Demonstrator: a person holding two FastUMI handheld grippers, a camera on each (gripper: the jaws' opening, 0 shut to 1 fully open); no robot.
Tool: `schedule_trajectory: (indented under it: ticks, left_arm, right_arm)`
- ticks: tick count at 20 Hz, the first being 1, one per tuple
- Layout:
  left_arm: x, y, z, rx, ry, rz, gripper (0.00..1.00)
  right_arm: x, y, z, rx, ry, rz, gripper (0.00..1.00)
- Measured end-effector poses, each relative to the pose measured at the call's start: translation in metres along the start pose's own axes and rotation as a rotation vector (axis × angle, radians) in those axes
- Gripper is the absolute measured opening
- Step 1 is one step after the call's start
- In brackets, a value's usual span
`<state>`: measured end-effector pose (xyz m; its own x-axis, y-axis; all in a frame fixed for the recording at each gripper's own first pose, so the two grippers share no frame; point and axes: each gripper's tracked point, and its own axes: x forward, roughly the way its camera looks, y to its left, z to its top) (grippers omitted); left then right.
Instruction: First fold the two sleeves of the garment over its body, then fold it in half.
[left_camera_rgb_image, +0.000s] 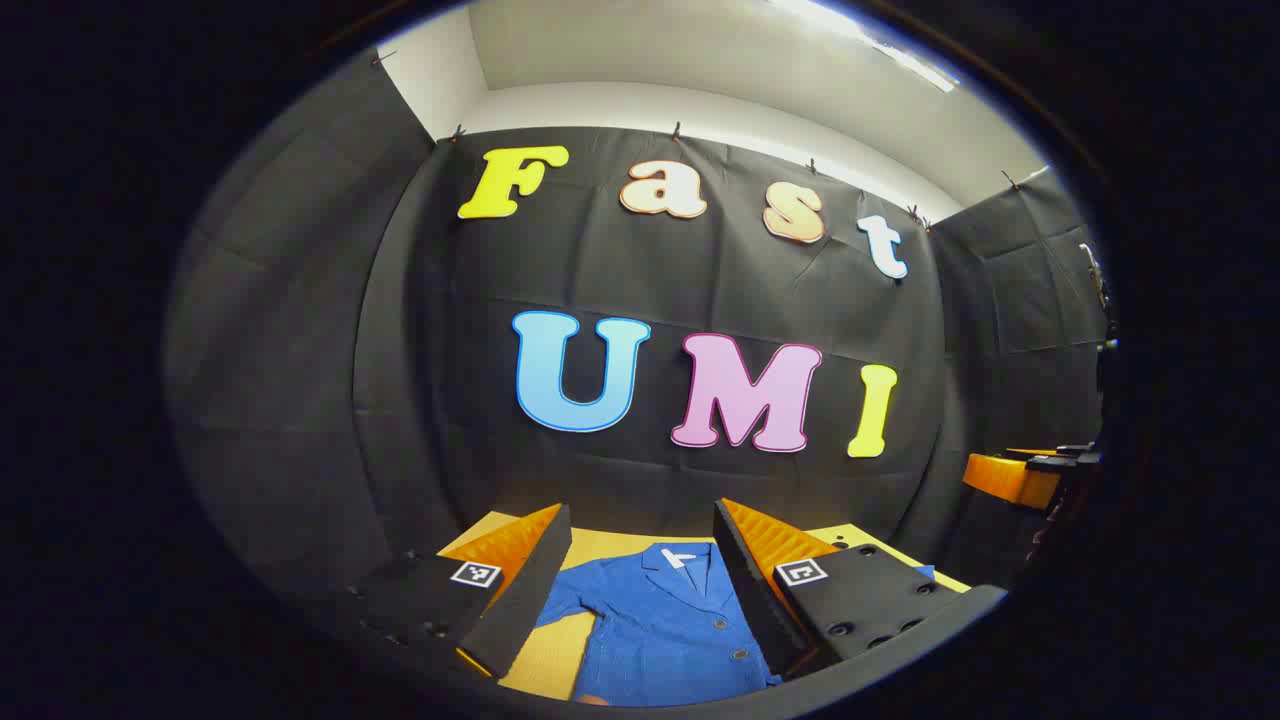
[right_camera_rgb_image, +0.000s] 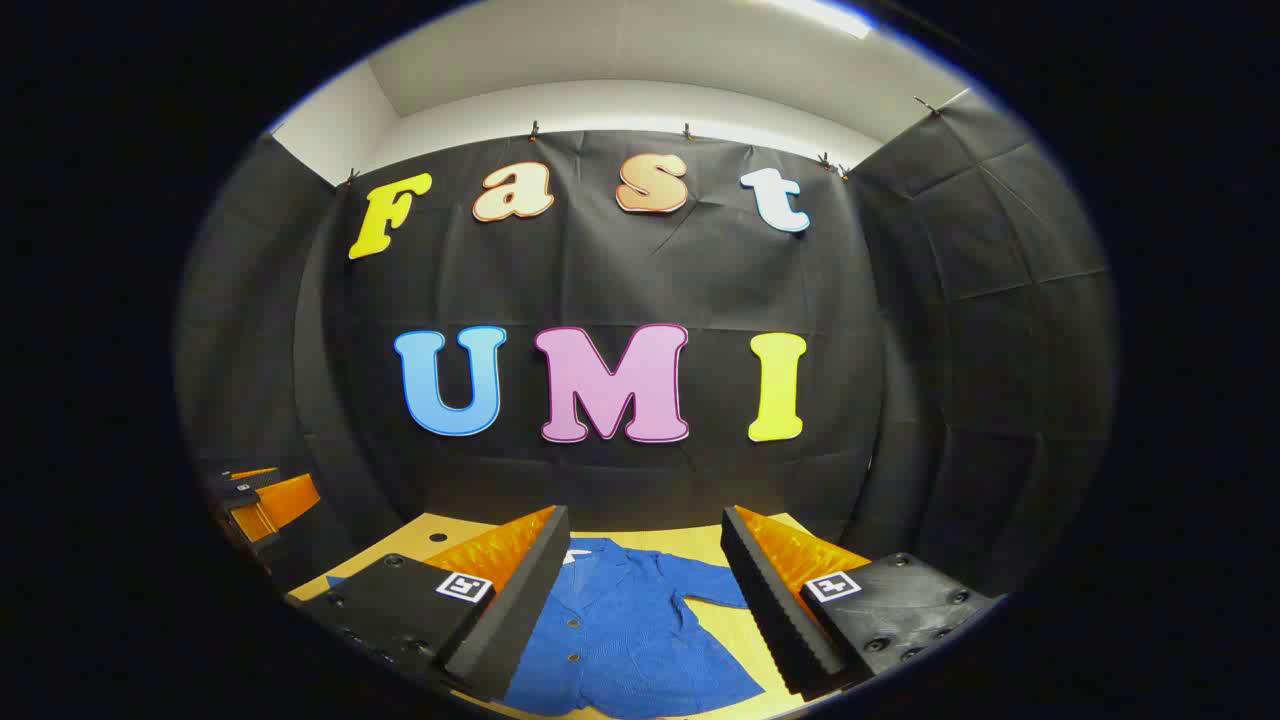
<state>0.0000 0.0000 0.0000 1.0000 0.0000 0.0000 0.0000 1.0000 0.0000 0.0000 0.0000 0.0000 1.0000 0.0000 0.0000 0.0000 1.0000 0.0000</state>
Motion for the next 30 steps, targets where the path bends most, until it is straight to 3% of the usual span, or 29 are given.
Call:
schedule_trajectory:
  ticks: [10, 21, 26, 30]
  left_arm:
    - [0.008, -0.002, -0.002, 0.015, 0.003, 0.012, 0.82]
    - [0.009, -0.016, -0.003, 0.077, -0.003, 0.047, 0.82]
    - [0.015, -0.028, -0.016, 0.085, -0.005, 0.087, 0.82]
    - [0.018, -0.038, -0.028, 0.081, 0.0, 0.11, 0.82]
  right_arm:
    - [0.006, -0.012, -0.011, 0.01, 0.024, -0.012, 0.97]
    - [0.031, -0.015, -0.032, 0.0, 0.066, 0.042, 0.97]
    - [0.051, -0.033, -0.085, 0.017, 0.189, 0.068, 0.98]
    - [0.062, -0.036, -0.102, 0.038, 0.224, 0.097, 0.97]
